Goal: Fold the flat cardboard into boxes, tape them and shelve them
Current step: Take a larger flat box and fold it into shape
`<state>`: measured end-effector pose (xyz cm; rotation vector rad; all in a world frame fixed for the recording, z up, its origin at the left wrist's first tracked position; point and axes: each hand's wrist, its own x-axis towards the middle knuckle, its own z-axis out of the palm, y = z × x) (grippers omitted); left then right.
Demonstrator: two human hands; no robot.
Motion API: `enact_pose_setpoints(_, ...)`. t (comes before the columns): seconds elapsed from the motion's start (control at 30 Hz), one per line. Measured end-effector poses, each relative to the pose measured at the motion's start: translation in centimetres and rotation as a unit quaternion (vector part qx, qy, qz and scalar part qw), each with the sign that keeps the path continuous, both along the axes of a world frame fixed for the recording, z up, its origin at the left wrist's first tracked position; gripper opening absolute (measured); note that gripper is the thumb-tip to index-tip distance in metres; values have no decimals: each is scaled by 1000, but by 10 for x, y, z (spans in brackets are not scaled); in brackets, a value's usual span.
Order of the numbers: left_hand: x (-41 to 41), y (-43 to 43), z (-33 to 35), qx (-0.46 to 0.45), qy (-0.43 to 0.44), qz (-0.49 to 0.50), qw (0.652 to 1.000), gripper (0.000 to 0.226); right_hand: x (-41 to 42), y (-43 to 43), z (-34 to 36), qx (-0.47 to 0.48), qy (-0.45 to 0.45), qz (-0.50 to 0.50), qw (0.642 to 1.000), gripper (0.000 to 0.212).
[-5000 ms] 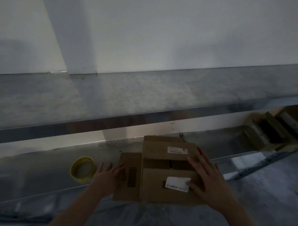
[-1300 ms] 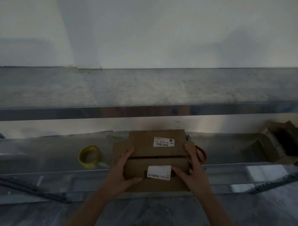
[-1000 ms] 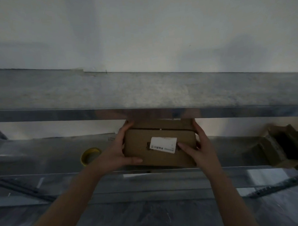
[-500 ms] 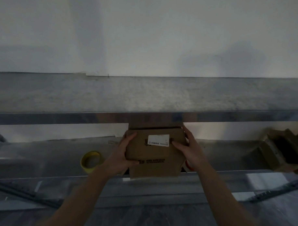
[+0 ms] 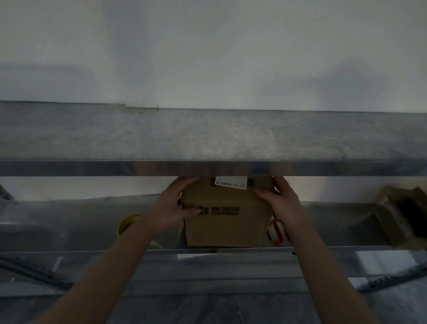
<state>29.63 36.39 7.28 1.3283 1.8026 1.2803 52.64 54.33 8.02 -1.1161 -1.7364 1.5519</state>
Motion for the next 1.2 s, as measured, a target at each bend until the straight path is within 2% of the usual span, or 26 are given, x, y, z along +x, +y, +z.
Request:
enact_pose_setpoints(0.07, 0, 1, -6, 8, 23, -16, 1000, 79, 2, 3, -5, -3, 4, 0, 1000, 44)
enact_pose_setpoints(0.17, 2, -2, -23, -22, 68, -28, 997, 85, 5, -2, -22, -43, 26, 8, 999, 65)
enact_pose_setpoints(0.27, 5, -9, -40, -42, 112, -4, 993, 90, 9, -9, -37, -65, 39, 19, 997, 66)
enact_pose_setpoints(0.47, 9, -10, -38, -49, 65, 2, 997, 95, 7, -15, -36, -55, 43, 40, 997, 80)
enact_pose_setpoints(0.7, 11, -10, -21, -70, 43, 16, 996, 99, 9, -19, -35, -28, 30, 75, 996, 108)
enact_pose_setpoints(1.2, 19, -18, -22, -58, 14, 3, 998, 99, 21, -33, -41, -56, 56, 43, 996, 92)
